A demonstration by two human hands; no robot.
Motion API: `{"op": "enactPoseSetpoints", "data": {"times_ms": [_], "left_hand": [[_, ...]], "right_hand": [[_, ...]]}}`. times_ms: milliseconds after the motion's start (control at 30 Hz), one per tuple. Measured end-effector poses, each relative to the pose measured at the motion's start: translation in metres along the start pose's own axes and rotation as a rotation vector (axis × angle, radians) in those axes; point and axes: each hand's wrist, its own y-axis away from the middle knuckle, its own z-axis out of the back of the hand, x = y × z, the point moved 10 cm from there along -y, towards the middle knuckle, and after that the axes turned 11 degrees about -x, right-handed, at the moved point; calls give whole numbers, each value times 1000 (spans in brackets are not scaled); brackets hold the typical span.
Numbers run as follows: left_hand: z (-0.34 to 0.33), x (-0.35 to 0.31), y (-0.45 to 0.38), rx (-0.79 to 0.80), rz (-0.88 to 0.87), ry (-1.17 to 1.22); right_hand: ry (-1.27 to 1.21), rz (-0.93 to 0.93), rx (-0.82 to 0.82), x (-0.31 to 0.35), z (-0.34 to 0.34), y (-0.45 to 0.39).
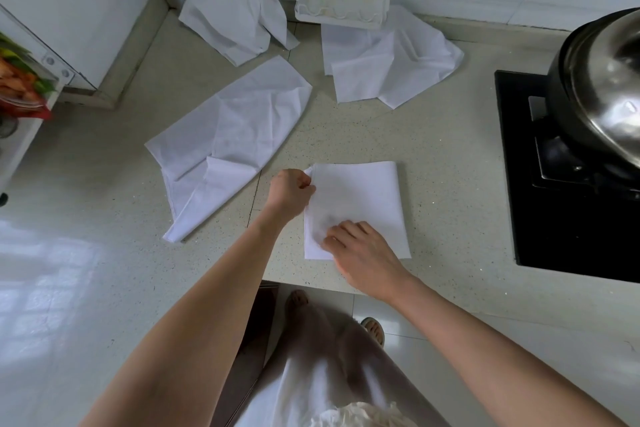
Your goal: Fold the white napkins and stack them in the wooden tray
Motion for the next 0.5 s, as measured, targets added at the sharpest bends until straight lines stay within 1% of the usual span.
{"op": "enactPoseSetpoints", "data": {"times_ms": [100, 233, 500], "left_hand": [[0, 2, 1, -15, 6, 8], [-1, -1, 2, -21, -20, -25], [-2, -2, 3, -6, -14, -37]], "right_hand": [[17, 61, 9, 10, -1, 6], [-6, 78, 4, 15, -8, 8], [-33, 113, -1, 20, -10, 8]]}}
